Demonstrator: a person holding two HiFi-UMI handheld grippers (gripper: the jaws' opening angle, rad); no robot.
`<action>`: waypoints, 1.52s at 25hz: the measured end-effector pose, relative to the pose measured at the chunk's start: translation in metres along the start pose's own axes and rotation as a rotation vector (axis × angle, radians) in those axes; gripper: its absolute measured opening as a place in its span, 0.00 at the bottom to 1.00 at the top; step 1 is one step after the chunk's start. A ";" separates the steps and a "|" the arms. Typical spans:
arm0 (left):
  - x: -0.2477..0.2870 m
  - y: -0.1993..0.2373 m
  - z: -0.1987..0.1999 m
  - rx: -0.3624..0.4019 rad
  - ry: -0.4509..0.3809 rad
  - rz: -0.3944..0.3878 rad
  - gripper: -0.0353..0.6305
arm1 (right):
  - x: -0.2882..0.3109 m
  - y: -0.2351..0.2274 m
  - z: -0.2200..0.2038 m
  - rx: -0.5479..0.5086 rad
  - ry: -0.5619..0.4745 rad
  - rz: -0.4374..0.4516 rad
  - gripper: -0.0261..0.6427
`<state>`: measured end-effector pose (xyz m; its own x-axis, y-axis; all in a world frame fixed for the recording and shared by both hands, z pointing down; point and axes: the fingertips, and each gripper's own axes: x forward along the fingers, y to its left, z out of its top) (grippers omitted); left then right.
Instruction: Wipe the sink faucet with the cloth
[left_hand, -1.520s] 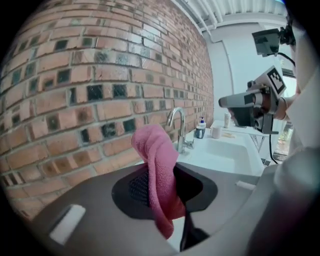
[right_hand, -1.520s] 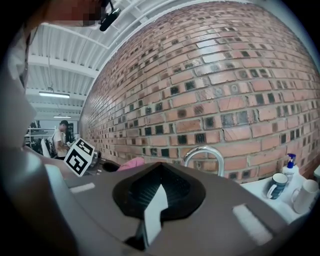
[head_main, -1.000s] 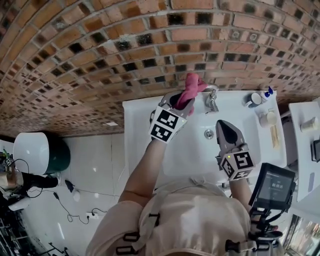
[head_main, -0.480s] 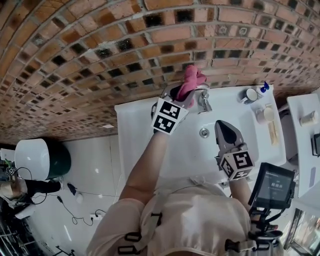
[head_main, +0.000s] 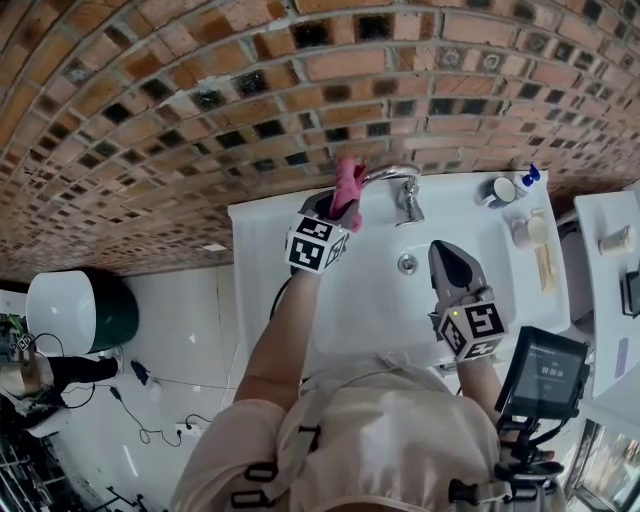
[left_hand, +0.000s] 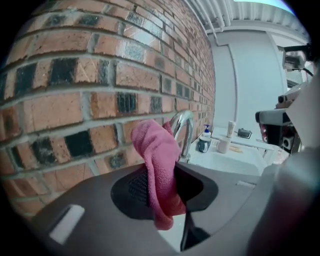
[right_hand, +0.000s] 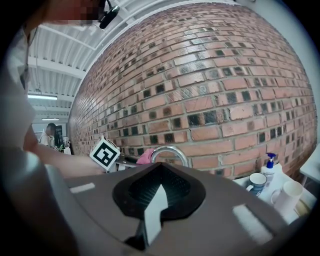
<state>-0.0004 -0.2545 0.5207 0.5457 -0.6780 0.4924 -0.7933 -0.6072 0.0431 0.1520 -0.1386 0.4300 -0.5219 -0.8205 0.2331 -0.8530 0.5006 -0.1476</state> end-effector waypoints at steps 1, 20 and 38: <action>0.002 0.002 -0.009 -0.008 0.028 0.002 0.21 | 0.000 0.000 0.001 -0.001 -0.002 0.000 0.02; -0.002 -0.047 0.109 0.183 -0.206 0.030 0.21 | 0.005 0.006 0.011 -0.030 -0.010 0.016 0.02; -0.011 -0.011 0.007 0.041 -0.063 0.091 0.21 | 0.005 0.015 0.014 -0.055 -0.019 0.047 0.02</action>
<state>0.0043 -0.2430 0.5085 0.4884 -0.7551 0.4374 -0.8295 -0.5574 -0.0361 0.1365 -0.1388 0.4157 -0.5620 -0.8003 0.2091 -0.8265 0.5532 -0.1046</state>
